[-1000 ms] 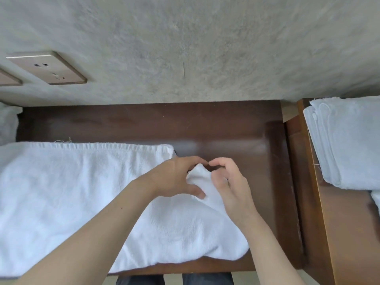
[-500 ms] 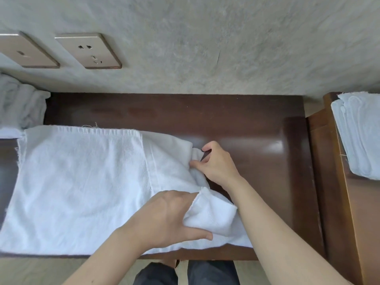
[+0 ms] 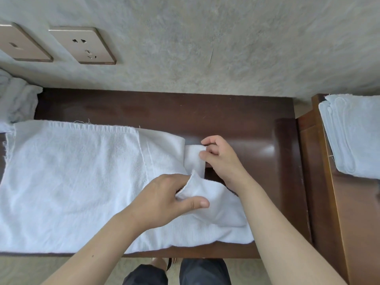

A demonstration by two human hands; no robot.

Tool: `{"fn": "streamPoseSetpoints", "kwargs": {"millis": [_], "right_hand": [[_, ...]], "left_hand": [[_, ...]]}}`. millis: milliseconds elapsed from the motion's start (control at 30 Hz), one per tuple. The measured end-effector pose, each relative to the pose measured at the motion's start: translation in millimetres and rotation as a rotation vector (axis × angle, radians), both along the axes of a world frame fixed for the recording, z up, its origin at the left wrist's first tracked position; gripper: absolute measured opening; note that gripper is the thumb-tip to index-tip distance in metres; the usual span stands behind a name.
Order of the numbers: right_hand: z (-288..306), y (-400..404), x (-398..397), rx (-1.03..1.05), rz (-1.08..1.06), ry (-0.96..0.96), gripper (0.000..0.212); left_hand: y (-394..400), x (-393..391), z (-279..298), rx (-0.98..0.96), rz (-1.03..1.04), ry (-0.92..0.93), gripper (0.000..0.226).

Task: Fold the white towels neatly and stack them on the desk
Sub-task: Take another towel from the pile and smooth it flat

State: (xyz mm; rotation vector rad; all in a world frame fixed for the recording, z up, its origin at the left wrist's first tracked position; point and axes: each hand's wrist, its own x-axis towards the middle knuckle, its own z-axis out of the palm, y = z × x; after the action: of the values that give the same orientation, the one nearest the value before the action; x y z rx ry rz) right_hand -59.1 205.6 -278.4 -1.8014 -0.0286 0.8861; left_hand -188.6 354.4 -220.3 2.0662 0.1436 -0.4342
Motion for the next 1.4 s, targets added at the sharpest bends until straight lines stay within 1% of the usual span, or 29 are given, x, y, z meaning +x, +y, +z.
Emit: {"fn": "streamPoseSetpoints", "kwargs": {"millis": [167,267,333,400,433,500,567,633,700,800,867,967,1033,1067,1133,1200,1233,1300,1400], "right_hand": [[5.4,-24.3,8.6,0.149,-0.112,0.102,0.017],[5.9,-42.1,12.0,0.222,-0.213,0.104,0.016],[7.4,-54.7,17.7,0.26,-0.326,0.092,0.016],[12.2,-67.5,27.0,0.251,-0.438,0.058,0.016],[14.4,-74.1,33.1,0.22,-0.481,0.026,0.016],[16.1,-85.5,46.5,0.09,-0.515,-0.079,0.017],[15.0,-92.0,58.8,-0.055,-0.5,-0.207,0.02],[12.4,-92.9,70.6,-0.152,-0.46,-0.307,0.021],[7.5,-90.9,83.7,-0.246,-0.396,-0.366,0.02],[-5.5,-89.9,101.1,-0.345,-0.325,-0.391,0.019],[-11.9,-91.5,106.1,-0.348,-0.293,-0.378,0.02],[-11.8,-102.3,97.5,-0.27,-0.281,-0.263,0.028],[-10.8,-110.3,84.2,-0.223,-0.289,-0.086,0.036],[-10.7,-112.9,77.5,-0.197,-0.293,0.014,0.036],[-11.6,-115.1,68.1,-0.156,-0.274,0.15,0.025],[-8.7,-115.9,66.5,-0.125,-0.215,0.174,0.007],[-5.8,-116.3,67.8,-0.086,-0.202,0.167,0.004],[0.3,-117.5,71.8,-0.002,-0.22,0.122,0.007],[4.5,-118.1,73.5,0.043,-0.242,0.057,0.013]], "left_hand": [[-9.9,15.2,-6.6,0.082,0.14,0.0,0.09],[-14.5,29.5,-7.7,0.067,0.198,0.001,0.081],[-17.9,40.5,-7.3,0.037,0.188,0.001,0.078],[-21.5,52.4,-7.2,0.021,0.128,0.0,0.079],[-23.3,59.6,-7.5,0.026,0.09,-0.011,0.08],[-27.9,76.5,-6.8,0.047,0.037,-0.058,0.079],[-33.9,97.3,-5.4,0.078,-0.006,-0.106,0.078],[-41.1,119.3,-5.9,0.083,-0.037,-0.115,0.078],[-46.1,140.5,-10.2,0.051,-0.064,-0.116,0.076],[-51.5,170.6,-22.6,0.036,-0.126,-0.111,0.073],[-56.9,186.9,-31.9,0.049,-0.161,-0.112,0.072],[-65.5,206.7,-41.2,0.035,-0.184,-0.091,0.057],[-69.7,215.4,-44.0,0.025,-0.208,-0.07,0.048],[-71.6,217.5,-44.7,0.019,-0.214,-0.057,0.043],[-74.1,218.1,-48.1,0.006,-0.189,-0.029,0.031],[-77.9,214.6,-48.0,-0.047,-0.14,-0.006,0.019],[-80.0,212.4,-47.3,-0.072,-0.124,0.0,0.018],[-81.8,209.0,-48.6,-0.107,-0.11,-0.019,0.02],[-74.3,205.9,-51.1,-0.15,-0.111,-0.016,0.027]]}}
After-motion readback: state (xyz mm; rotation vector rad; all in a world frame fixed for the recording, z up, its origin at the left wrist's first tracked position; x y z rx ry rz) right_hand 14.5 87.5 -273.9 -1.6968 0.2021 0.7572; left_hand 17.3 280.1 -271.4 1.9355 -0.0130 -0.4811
